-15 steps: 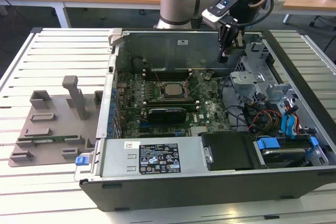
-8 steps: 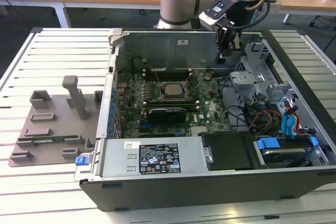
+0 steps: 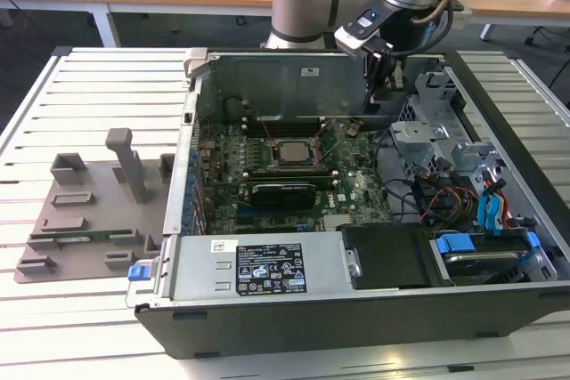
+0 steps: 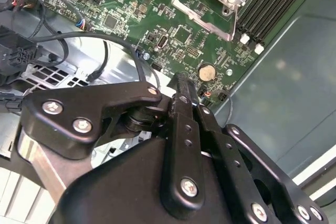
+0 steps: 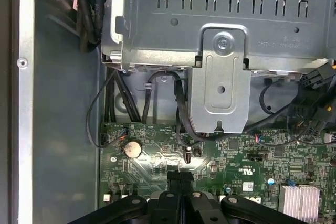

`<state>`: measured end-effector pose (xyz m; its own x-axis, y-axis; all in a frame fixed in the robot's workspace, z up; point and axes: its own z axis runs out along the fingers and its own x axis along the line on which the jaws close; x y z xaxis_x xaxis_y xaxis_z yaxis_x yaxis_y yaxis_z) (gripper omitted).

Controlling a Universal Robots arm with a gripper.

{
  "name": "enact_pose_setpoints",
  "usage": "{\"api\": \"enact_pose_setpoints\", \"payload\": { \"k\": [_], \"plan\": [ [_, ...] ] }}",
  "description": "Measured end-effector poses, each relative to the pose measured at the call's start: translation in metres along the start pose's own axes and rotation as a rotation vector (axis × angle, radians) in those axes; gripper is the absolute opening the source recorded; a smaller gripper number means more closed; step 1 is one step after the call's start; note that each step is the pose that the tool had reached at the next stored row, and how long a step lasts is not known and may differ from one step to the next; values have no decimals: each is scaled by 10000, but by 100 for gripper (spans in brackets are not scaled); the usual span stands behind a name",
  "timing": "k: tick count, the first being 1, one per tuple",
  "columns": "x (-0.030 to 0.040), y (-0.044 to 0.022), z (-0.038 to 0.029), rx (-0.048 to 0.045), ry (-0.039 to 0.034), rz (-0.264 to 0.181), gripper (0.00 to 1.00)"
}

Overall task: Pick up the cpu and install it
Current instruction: 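Close the cpu cover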

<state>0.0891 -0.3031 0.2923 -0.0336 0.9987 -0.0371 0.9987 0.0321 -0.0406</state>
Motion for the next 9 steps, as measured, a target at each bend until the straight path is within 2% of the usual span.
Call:
{"api": "enact_pose_setpoints", "payload": {
  "k": [4, 7, 9],
  "plan": [
    [4, -39, 53, 0, 0, -2, 11],
    [13, -168, 161, 1, 0, 0, 11],
    [21, -231, 253, -1, -1, -1, 11]
  ]
}}
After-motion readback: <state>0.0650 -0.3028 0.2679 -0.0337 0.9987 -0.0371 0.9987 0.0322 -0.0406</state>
